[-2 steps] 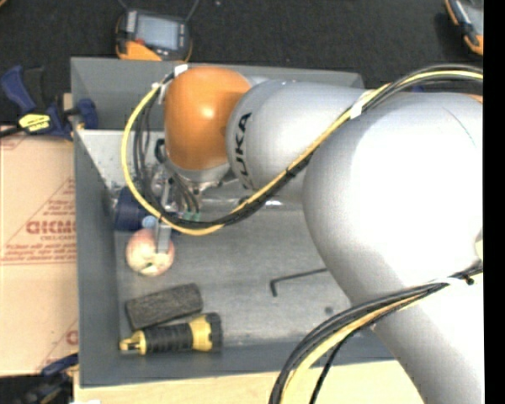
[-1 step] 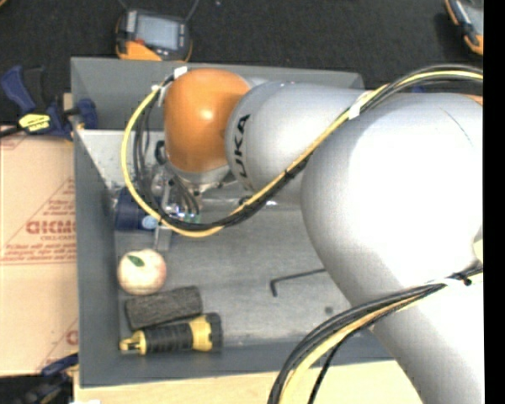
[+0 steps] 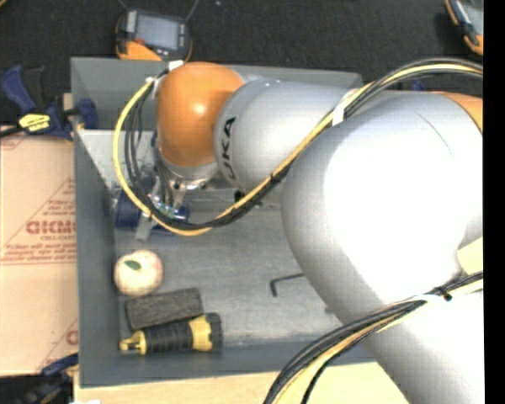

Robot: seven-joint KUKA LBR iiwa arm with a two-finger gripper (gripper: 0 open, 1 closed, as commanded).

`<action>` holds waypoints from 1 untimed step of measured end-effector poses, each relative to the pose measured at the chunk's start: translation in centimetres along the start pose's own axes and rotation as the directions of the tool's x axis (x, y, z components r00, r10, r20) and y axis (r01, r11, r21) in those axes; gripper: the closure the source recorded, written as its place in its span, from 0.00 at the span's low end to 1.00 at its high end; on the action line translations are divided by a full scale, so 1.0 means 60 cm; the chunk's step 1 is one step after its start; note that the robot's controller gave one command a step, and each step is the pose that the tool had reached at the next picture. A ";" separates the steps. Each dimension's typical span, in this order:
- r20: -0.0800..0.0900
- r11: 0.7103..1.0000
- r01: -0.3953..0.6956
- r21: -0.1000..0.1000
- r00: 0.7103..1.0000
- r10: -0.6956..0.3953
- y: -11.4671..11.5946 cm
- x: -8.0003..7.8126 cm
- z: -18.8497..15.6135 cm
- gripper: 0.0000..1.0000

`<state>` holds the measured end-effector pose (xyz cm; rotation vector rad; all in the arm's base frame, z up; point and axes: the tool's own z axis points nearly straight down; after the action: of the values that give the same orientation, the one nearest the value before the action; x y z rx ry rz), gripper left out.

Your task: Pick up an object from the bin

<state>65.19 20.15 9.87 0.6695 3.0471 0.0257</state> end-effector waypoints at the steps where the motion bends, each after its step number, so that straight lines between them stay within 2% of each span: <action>1: -0.004 0.981 0.196 0.004 0.981 -0.196 0.027 0.025 0.029 0.00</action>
Offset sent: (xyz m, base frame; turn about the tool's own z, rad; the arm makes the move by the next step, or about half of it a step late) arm -0.0155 -0.0021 -0.0287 0.2454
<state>64.55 22.25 8.12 0.3658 3.1011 0.0166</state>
